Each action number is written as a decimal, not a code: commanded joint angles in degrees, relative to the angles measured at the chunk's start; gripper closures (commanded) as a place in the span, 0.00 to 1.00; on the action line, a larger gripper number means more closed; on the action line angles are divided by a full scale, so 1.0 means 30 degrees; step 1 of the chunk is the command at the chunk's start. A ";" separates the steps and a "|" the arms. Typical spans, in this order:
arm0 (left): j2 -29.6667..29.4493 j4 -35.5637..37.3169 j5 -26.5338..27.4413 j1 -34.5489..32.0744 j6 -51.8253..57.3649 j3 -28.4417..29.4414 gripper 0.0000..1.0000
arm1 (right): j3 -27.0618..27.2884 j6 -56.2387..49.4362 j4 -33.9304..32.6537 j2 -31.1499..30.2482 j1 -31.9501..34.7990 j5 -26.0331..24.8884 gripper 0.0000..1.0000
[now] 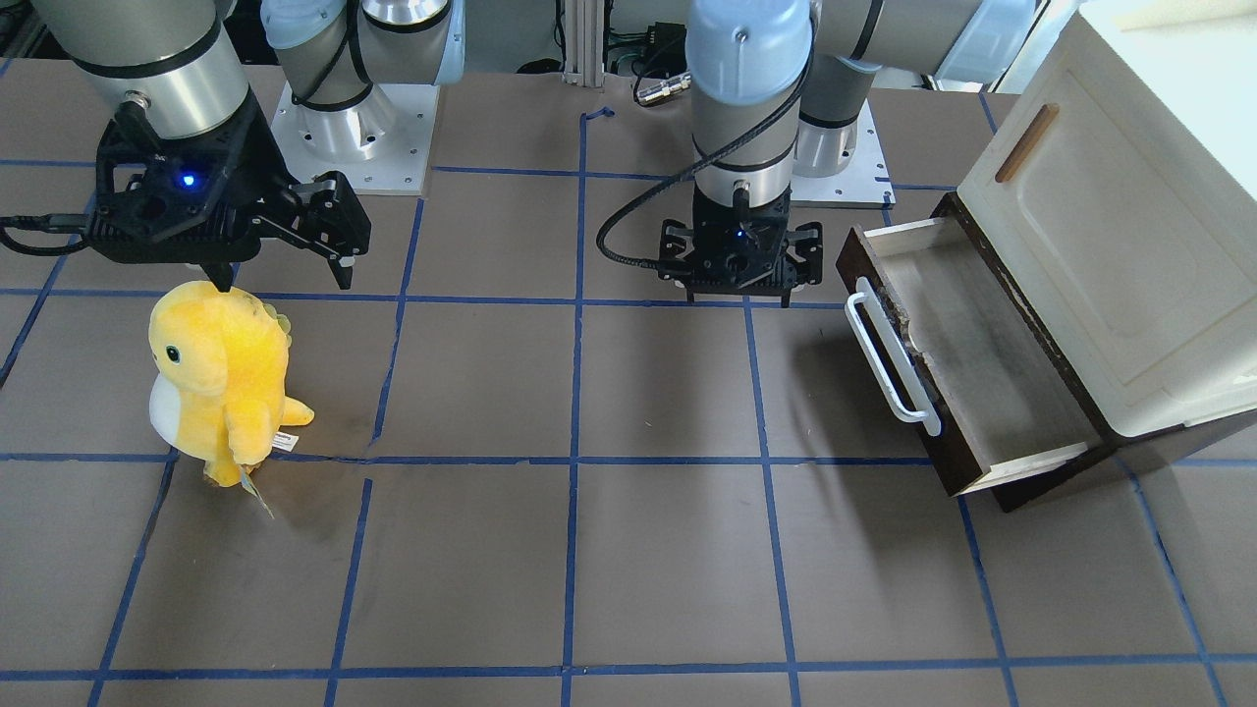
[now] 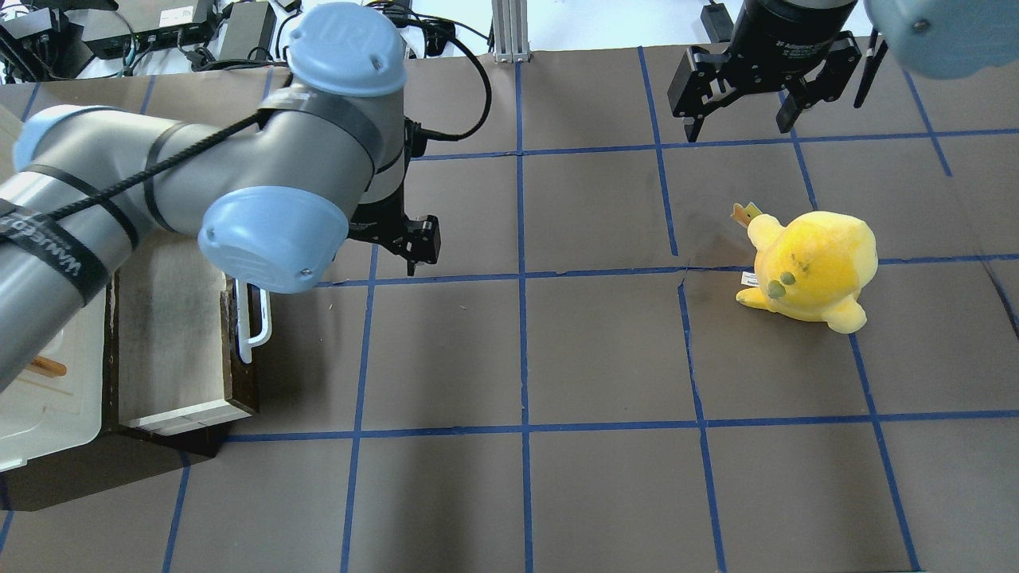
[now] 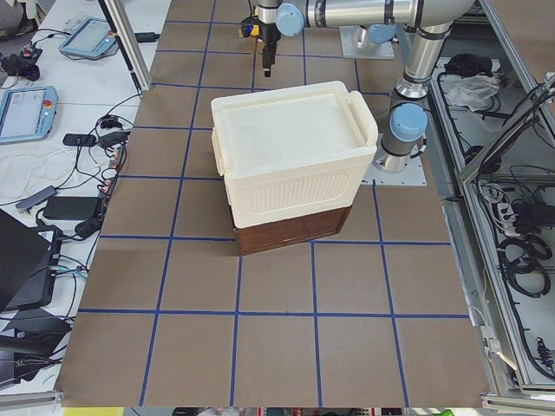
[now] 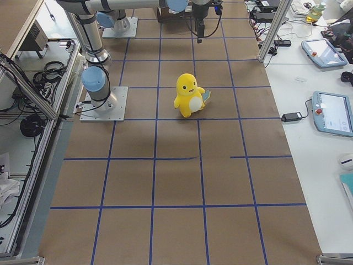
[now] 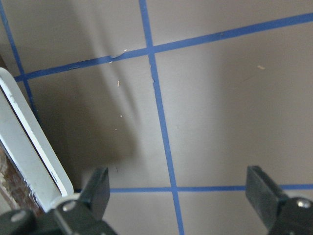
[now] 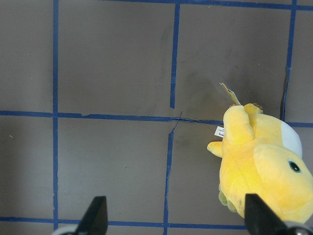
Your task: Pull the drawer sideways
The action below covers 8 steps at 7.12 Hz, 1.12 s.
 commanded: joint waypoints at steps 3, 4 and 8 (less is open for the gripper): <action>0.2022 -0.3261 -0.2771 0.2336 0.0012 0.2800 0.00 | 0.0000 0.0000 0.0000 0.0001 0.0000 0.0001 0.00; 0.2141 -0.3261 -0.2807 0.2692 0.0012 0.2742 0.00 | 0.0000 0.0000 0.0000 0.0001 0.0000 0.0001 0.00; 0.2201 -0.3028 -0.2837 0.2987 0.0041 0.2508 0.00 | 0.0000 0.0000 0.0000 0.0001 0.0000 0.0001 0.00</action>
